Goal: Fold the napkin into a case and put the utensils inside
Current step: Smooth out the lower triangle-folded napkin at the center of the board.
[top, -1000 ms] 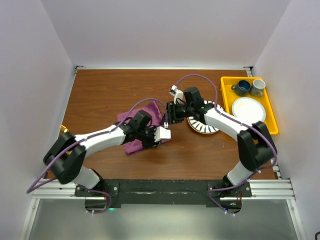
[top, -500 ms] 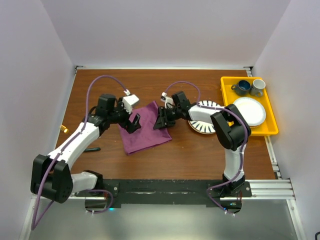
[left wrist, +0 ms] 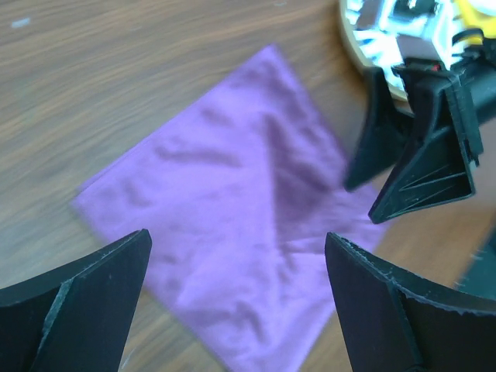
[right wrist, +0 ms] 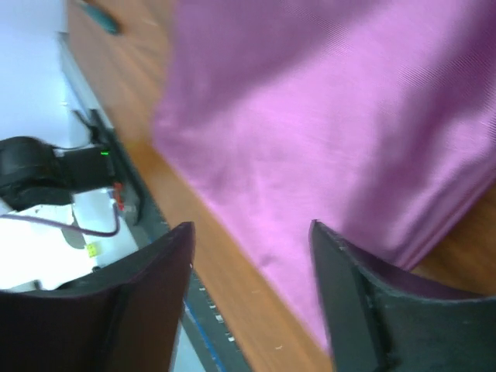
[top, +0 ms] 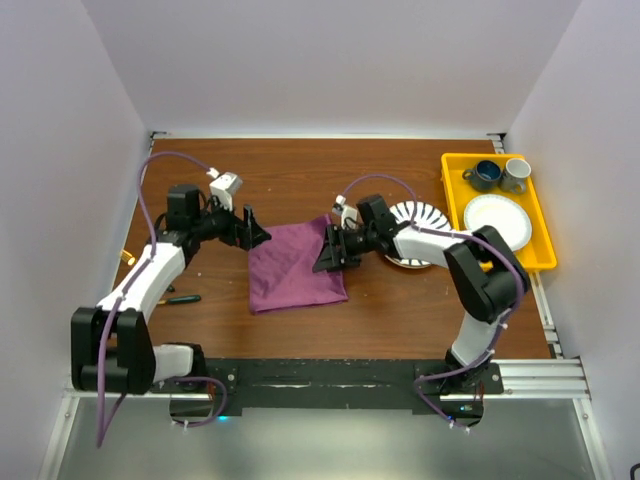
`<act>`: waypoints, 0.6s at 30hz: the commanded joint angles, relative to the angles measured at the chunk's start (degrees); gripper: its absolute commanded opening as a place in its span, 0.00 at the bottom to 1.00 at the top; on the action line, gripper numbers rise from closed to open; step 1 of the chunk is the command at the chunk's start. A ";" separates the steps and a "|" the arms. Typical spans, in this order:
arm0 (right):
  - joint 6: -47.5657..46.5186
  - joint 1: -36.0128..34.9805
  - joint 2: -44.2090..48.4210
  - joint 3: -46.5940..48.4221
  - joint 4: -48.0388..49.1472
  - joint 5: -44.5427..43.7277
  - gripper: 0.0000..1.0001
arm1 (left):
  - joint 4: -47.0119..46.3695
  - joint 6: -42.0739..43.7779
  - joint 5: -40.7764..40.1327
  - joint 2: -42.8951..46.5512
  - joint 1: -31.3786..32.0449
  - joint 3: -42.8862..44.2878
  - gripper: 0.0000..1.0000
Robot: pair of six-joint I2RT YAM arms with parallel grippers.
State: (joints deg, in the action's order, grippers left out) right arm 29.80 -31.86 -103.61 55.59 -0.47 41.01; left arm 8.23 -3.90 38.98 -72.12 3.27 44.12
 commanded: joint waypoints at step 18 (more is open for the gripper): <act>-10.93 0.92 -1.84 35.46 -4.46 4.66 0.98 | -14.45 -20.75 2.66 2.16 -0.28 6.70 1.00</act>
State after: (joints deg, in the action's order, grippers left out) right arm 10.98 -31.38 -97.67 89.32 0.95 34.35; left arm -5.41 -8.45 37.17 -63.83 3.27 56.12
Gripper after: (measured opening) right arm 0.983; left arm 0.997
